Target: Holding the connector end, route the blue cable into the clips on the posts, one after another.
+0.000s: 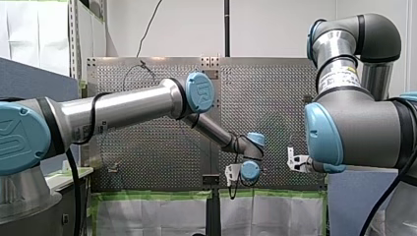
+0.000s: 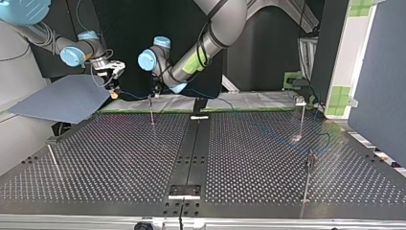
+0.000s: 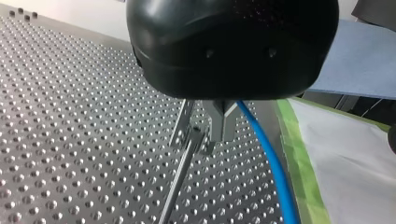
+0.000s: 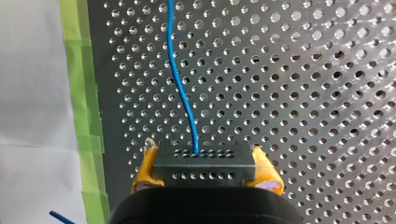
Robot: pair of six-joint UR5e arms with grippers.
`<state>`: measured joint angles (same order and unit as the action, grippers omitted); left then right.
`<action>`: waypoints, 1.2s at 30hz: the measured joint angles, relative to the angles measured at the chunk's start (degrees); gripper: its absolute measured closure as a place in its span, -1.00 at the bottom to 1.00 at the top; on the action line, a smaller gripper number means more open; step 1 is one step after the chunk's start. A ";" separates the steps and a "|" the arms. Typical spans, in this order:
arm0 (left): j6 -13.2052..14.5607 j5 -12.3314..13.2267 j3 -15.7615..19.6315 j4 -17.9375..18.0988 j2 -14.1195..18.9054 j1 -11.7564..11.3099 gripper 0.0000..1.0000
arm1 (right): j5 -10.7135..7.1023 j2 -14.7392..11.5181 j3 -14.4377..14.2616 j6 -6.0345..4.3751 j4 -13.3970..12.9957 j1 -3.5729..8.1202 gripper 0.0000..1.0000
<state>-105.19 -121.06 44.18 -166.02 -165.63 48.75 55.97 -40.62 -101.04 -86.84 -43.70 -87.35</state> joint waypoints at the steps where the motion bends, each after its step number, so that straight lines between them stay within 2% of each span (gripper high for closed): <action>1: 0.00 0.28 -0.01 0.06 -0.03 -0.28 1.00 | -0.02 0.01 0.00 -0.16 -0.13 -0.01 1.00; 13: -0.17 4.26 0.00 0.28 -1.92 -2.62 1.00 | -0.06 0.04 0.07 -1.94 -1.38 0.34 1.00; 29: -0.68 7.94 0.01 1.42 -2.28 -4.78 1.00 | 0.01 0.21 0.15 -3.54 -3.02 0.42 1.00; 33: -0.70 8.65 0.00 1.58 -2.28 -5.09 1.00 | 0.14 0.67 0.26 -4.50 -4.01 0.43 1.00; 36: -0.73 8.93 -0.02 2.00 -2.27 -5.18 1.00 | 0.27 1.42 0.54 -4.74 -4.36 0.30 1.00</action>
<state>-105.93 -112.13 44.16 -164.02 -167.91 43.57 56.23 -39.20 -100.50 -91.58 -48.06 -87.06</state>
